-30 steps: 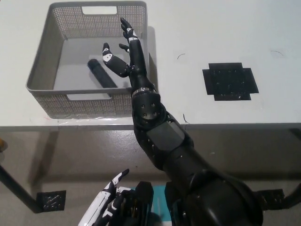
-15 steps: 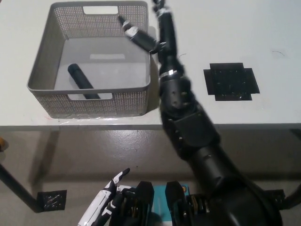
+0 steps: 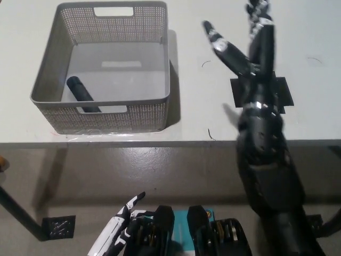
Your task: Use the right hand to pick up a electric screw driver and put it into a container on the left side
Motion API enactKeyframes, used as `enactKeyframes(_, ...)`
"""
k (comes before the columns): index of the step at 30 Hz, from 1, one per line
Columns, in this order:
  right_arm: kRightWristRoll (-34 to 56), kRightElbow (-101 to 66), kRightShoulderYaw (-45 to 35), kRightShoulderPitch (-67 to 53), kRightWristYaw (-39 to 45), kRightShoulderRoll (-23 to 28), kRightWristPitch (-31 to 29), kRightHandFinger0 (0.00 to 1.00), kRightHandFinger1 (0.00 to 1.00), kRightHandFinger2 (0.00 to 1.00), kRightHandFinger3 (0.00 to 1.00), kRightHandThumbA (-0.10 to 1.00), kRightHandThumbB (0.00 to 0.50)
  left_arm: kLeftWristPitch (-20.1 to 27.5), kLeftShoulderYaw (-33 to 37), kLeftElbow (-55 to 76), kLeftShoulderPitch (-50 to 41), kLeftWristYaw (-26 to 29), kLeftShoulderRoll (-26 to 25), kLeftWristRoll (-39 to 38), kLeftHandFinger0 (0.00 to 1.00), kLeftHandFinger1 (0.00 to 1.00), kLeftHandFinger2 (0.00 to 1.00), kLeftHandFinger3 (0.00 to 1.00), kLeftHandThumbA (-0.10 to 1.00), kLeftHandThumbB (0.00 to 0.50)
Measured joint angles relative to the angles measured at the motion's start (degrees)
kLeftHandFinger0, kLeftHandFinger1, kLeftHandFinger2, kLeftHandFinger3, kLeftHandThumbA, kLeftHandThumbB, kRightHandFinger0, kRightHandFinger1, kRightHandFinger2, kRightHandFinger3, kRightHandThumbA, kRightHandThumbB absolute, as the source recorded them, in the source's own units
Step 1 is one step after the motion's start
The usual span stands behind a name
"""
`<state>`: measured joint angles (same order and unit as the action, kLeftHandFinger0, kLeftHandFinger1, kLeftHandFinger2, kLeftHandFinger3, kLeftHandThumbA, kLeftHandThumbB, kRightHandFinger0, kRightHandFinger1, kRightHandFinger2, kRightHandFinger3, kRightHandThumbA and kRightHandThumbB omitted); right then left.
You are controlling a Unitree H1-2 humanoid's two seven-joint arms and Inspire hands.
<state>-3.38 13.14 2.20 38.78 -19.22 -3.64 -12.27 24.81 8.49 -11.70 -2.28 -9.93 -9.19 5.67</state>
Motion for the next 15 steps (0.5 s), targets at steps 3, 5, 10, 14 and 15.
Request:
enactKeyframes(3,-0.13,-5.62,0.03,-4.67,0.32,1.33,0.24,1.00,1.00,1.00,1.00,0.75,0.179,0.00,-0.09,-0.39,0.02,0.00,0.00,0.01,0.72,0.69,0.73,1.00,0.99,0.263)
enactKeyframes(5,-0.52,-11.25,0.30,-10.18,0.84,2.45,0.28,1.00,1.00,1.00,1.00,0.76,0.184,0.00,-0.16,-0.64,0.16,0.01,0.00,0.01,0.71,0.69,0.73,1.00,0.98,0.260)
enactKeyframes(10,-1.82,-18.46,2.55,-22.92,2.97,4.39,-0.53,1.00,1.00,1.00,1.00,0.75,0.149,0.02,-0.93,-0.91,1.16,0.06,-0.21,-0.01,0.70,0.69,0.73,1.00,1.00,0.277)
enactKeyframes(14,-2.23,-15.31,3.07,-29.58,4.29,5.37,-1.85,1.00,1.00,1.00,1.00,0.73,0.173,0.03,-1.59,-1.34,1.73,0.14,-0.31,-0.01,0.68,0.69,0.72,1.00,1.00,0.271)
enactKeyframes(15,-2.25,-13.57,3.09,-30.82,4.61,5.77,-2.44,1.00,1.00,1.00,1.00,0.74,0.174,0.04,-1.67,-1.39,1.78,0.15,-0.31,-0.01,0.68,0.69,0.73,1.00,1.00,0.269)
